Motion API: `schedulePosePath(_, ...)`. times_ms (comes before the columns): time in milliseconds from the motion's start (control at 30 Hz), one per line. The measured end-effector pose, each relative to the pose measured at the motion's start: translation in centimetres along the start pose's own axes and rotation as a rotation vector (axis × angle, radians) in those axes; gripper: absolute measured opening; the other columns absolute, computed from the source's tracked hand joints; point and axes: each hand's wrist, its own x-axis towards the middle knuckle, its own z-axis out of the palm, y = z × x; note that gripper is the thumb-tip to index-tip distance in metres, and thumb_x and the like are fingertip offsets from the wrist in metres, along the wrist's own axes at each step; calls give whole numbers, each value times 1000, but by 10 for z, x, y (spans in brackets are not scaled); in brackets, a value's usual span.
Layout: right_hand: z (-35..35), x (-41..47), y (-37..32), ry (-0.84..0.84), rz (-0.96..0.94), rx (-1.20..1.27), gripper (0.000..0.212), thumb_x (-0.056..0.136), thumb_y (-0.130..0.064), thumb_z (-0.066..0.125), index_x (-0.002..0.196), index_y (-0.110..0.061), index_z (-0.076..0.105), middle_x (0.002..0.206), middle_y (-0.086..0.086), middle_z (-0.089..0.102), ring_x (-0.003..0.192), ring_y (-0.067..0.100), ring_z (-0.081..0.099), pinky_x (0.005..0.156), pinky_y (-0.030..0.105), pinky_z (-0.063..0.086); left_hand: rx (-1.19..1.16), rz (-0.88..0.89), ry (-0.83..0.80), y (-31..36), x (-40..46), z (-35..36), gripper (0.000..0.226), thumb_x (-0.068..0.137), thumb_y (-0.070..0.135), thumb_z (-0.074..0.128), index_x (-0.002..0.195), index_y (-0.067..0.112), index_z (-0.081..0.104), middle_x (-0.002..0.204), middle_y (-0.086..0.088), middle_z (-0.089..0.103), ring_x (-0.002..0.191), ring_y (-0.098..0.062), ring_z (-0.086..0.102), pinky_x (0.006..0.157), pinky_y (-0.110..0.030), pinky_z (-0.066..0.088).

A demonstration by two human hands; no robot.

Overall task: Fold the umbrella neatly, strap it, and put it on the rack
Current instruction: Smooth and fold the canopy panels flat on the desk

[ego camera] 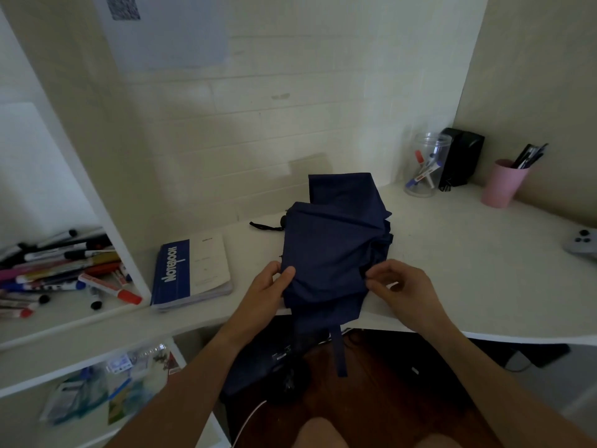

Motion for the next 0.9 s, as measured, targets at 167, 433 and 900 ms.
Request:
schedulePosePath(167,3,-9,-4,-15,-114,-91,23,73,-17,87,86,-29,73,92,-10,68,72,10,67,61,16,47,2,-29,5,1,-2,2,41,106,32,48,103,-9,49,93,-8,59,85,-11,59,75,-21,54)
schedulePosePath(433,-4,-11,-10,-151,116,-14,14,75,-27,86,79,-23,73,83,-8,74,69,7,69,66,19,51,-33,-65,-19,0,-6,2,20,103,15,52,89,8,63,90,5,71,88,-7,65,83,-20,51)
schedulePosePath(900,13,-20,-17,75,335,270,13,82,-5,78,89,-6,67,81,16,73,68,23,74,67,33,63,301,60,139,-12,-11,1,51,96,27,67,48,19,51,50,13,50,50,-4,46,70,-37,46)
